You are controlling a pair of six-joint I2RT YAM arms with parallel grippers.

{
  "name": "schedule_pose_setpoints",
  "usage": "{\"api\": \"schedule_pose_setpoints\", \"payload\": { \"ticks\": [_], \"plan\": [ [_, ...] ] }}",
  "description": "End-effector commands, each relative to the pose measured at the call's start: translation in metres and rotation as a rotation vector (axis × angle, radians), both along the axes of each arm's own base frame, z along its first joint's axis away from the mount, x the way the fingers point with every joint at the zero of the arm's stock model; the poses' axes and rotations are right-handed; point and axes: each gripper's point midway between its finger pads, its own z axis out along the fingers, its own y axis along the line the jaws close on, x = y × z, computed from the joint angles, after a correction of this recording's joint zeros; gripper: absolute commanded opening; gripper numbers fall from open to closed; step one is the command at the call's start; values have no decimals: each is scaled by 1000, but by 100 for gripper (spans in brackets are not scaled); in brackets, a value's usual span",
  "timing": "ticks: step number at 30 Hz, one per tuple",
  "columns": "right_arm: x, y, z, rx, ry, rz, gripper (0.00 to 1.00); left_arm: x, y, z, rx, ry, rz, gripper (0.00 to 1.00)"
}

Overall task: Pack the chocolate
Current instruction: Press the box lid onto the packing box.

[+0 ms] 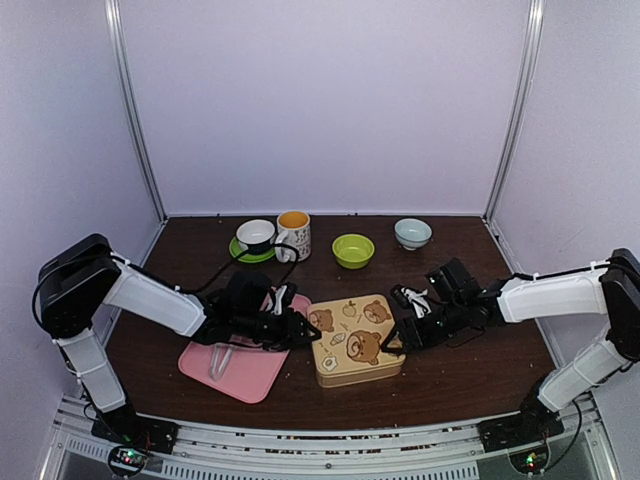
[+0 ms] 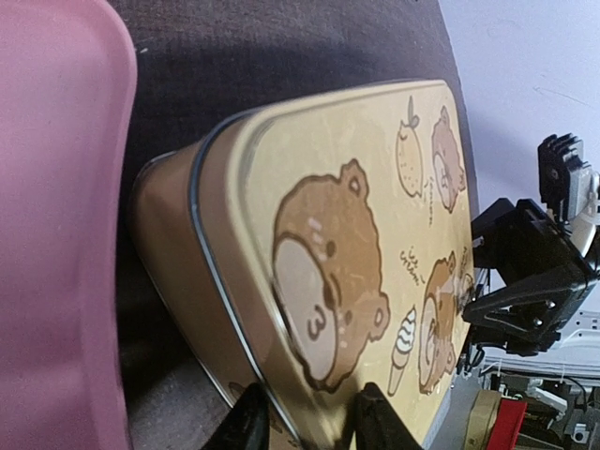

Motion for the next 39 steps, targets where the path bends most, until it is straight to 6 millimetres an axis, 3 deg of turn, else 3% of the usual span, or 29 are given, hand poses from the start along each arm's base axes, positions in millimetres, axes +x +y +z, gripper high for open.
{"api": "schedule_pose_setpoints", "payload": {
  "ticks": [1, 14, 19, 25, 33, 39],
  "plan": [
    [5, 0, 16, 55, -19, 19, 67, -9, 15, -38, 163, 29, -10, 33],
    [81, -13, 35, 77, -153, -130, 69, -4, 15, -36, 162, 11, 5, 33],
    [120, -4, 46, 129, -191, -176, 74, -2, 13, -32, 166, -4, 1, 33],
    [147, 14, 52, 215, -224, -182, 85, 4, 11, -29, 166, -19, -2, 33],
    [166, 41, 45, 324, -191, -107, 83, 6, 13, -32, 163, -17, -3, 33],
    [154, 45, 26, 339, -106, -70, 73, 12, 16, -32, 160, -18, 1, 33]
  ]
}}
